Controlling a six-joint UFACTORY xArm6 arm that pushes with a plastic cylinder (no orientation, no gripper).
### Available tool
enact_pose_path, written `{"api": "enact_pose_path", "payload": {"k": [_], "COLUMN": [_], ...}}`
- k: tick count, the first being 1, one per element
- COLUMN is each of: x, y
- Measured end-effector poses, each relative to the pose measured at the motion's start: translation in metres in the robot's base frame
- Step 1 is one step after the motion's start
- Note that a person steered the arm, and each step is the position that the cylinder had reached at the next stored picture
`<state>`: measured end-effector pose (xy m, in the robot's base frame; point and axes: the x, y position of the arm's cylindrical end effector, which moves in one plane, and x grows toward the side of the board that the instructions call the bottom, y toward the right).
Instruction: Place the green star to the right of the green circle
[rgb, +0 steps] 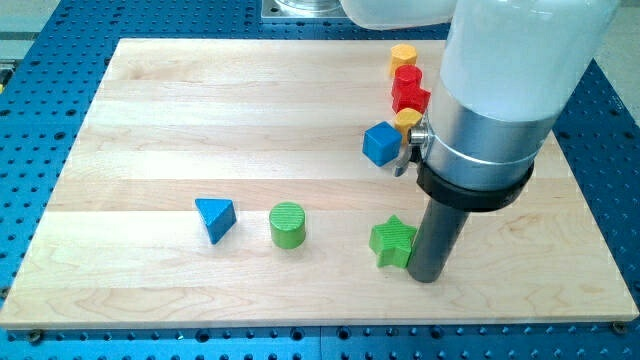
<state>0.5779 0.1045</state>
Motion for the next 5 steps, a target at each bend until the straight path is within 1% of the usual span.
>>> {"api": "enact_pose_path", "payload": {"k": [2, 3, 4, 5], "x": [-0.021, 0.003, 0.004, 0.004], "y": [-0.030, -0.033, -0.058, -0.068]}}
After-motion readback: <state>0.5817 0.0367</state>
